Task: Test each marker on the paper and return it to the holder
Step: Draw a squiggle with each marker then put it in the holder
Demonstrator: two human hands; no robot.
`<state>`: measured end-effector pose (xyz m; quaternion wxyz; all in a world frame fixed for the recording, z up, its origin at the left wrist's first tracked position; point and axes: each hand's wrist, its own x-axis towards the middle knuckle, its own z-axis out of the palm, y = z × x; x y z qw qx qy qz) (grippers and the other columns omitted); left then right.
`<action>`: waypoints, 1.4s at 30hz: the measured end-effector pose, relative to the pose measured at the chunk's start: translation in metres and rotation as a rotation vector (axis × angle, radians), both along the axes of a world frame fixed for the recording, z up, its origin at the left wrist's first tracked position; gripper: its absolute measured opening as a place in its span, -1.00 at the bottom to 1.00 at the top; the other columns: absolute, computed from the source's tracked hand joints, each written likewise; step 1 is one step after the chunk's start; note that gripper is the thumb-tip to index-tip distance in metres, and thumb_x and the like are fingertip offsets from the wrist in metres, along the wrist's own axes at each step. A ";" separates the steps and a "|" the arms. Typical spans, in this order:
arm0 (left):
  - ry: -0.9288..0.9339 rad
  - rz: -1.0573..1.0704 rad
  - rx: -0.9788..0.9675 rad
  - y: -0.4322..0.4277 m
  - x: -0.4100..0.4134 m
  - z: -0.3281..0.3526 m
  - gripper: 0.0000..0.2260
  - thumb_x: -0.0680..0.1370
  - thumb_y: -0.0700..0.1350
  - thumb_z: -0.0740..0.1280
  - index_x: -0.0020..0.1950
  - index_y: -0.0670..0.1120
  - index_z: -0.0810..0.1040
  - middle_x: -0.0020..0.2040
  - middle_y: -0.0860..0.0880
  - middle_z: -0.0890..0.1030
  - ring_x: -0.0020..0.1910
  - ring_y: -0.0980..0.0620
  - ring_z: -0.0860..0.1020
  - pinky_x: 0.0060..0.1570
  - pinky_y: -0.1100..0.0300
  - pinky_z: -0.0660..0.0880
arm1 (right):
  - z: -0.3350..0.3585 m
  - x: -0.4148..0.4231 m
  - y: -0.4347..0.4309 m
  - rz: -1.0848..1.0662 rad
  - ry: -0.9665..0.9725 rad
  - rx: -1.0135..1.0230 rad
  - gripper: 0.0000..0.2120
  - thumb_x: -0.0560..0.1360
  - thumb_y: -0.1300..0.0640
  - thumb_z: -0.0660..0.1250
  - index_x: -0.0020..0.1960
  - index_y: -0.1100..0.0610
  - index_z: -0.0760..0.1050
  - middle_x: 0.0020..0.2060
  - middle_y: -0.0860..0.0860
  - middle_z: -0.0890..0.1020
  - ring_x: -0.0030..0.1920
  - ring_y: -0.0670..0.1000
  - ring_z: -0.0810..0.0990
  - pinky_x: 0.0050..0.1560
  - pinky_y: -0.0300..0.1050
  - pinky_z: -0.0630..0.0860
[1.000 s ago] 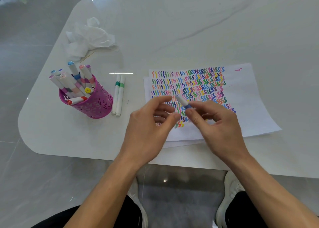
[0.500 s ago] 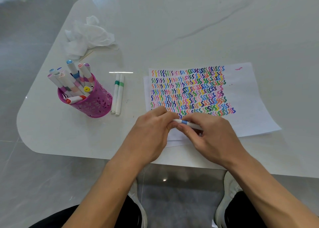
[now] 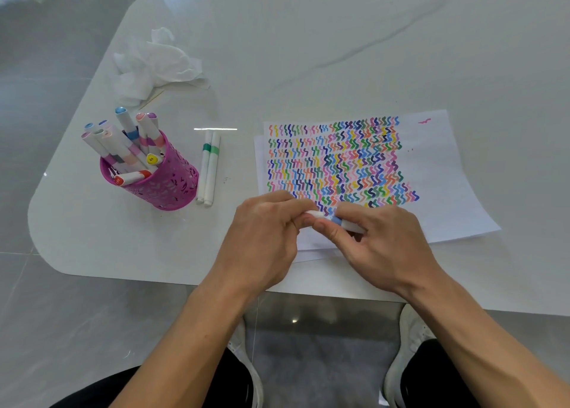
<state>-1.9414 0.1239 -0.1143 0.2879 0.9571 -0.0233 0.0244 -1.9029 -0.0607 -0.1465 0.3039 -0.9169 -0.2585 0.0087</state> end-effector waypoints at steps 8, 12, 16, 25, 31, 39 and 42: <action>-0.061 0.143 -0.028 0.000 0.003 0.000 -0.85 0.60 0.00 0.37 0.08 0.01 0.70 -0.13 0.11 0.64 -0.21 0.18 0.52 -0.24 0.49 0.39 | 0.002 0.004 -0.004 -0.107 0.165 0.165 -0.87 0.65 -0.18 0.13 0.05 -0.16 0.37 -0.40 -0.06 0.51 -0.40 -0.09 0.51 -0.39 -0.11 0.39; -0.049 0.206 -0.020 0.004 0.004 -0.003 -0.83 0.61 0.03 0.36 0.09 0.02 0.69 -0.15 0.13 0.62 -0.23 0.19 0.50 -0.24 0.51 0.36 | 0.007 0.010 -0.009 -0.183 0.297 0.416 -0.75 0.69 0.11 0.23 0.12 -0.26 0.32 -0.04 -0.07 0.61 -0.12 -0.04 0.61 -0.15 -0.07 0.56; -0.032 0.221 -0.023 0.003 0.005 -0.005 -0.83 0.61 0.05 0.36 0.08 0.02 0.69 -0.14 0.13 0.62 -0.22 0.18 0.54 -0.20 0.39 0.47 | 0.010 0.013 -0.011 -0.187 0.397 0.546 -0.69 0.69 0.26 0.25 0.07 -0.16 0.58 0.14 -0.21 0.66 -0.06 -0.08 0.66 -0.09 -0.23 0.57; 0.019 0.205 0.026 0.004 0.005 -0.010 -0.81 0.61 0.07 0.34 0.10 0.02 0.66 -0.10 0.16 0.57 -0.17 0.20 0.51 -0.23 0.54 0.32 | 0.007 0.011 -0.013 -0.106 0.462 0.630 -0.66 0.55 0.32 0.46 0.16 -0.07 0.57 -0.06 -0.09 0.67 0.00 0.02 0.67 0.05 -0.07 0.65; 0.061 0.208 0.058 0.003 0.006 -0.015 -0.79 0.54 0.04 0.44 0.11 -0.01 0.67 -0.09 0.14 0.59 -0.18 0.19 0.51 -0.18 0.49 0.36 | 0.004 0.003 -0.011 -0.111 0.439 0.513 -0.83 0.58 -0.17 0.36 0.04 -0.09 0.52 -0.23 -0.12 0.58 -0.24 -0.06 0.52 -0.22 -0.22 0.47; 0.079 0.225 0.073 0.003 0.006 -0.019 -0.78 0.48 0.06 0.50 0.05 -0.03 0.67 -0.19 0.17 0.50 -0.30 0.19 0.47 -0.24 0.52 0.28 | 0.000 -0.002 -0.010 -0.183 0.505 0.598 -0.89 0.40 -0.08 0.35 -0.13 -0.07 0.52 -0.36 0.05 0.67 -0.41 0.02 0.61 -0.41 -0.17 0.49; 0.076 0.231 0.085 0.003 0.007 -0.019 -0.79 0.48 0.04 0.51 0.02 -0.03 0.68 -0.21 0.17 0.49 -0.29 0.18 0.47 -0.26 0.53 0.26 | -0.004 -0.004 -0.008 -0.216 0.529 0.626 -0.90 0.35 -0.07 0.37 -0.22 -0.07 0.49 -0.37 0.06 0.69 -0.43 0.05 0.64 -0.43 -0.20 0.51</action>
